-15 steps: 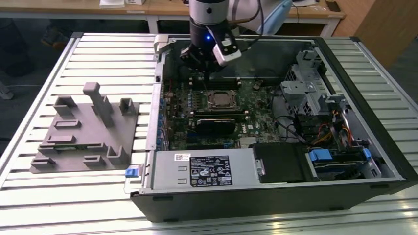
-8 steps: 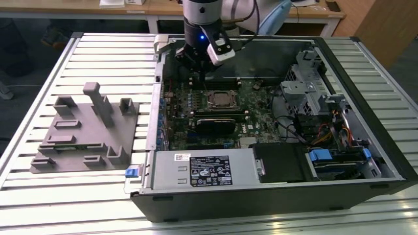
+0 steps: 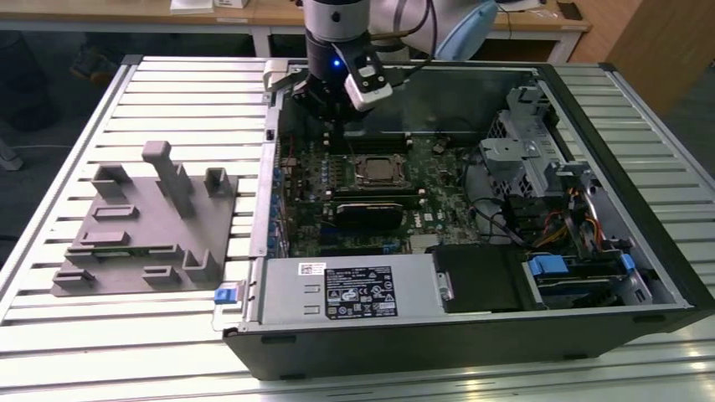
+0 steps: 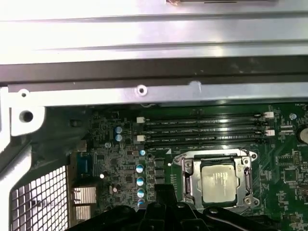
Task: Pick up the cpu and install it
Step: 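Install the first cpu locking lever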
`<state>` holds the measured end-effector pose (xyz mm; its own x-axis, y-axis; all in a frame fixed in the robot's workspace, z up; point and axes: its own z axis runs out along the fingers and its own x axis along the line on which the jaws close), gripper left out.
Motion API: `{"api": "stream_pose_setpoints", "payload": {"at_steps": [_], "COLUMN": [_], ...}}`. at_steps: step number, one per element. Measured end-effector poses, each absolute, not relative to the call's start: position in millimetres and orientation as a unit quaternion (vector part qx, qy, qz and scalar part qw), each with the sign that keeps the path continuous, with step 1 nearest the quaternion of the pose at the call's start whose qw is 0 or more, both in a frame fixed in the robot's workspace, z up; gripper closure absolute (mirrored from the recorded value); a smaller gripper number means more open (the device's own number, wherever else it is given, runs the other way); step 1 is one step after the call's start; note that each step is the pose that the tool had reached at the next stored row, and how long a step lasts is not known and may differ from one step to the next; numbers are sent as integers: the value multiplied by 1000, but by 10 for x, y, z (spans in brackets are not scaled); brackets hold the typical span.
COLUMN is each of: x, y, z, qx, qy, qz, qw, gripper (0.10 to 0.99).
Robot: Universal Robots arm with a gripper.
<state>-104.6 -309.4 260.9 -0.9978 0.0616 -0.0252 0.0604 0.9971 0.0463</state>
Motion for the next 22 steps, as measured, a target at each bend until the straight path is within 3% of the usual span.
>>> {"api": "stream_pose_setpoints", "payload": {"at_steps": [22], "x": [-936], "y": [-2896], "z": [2547], "qx": [10], "qy": [1000], "qz": [23], "qw": [13], "gripper": [980]}}
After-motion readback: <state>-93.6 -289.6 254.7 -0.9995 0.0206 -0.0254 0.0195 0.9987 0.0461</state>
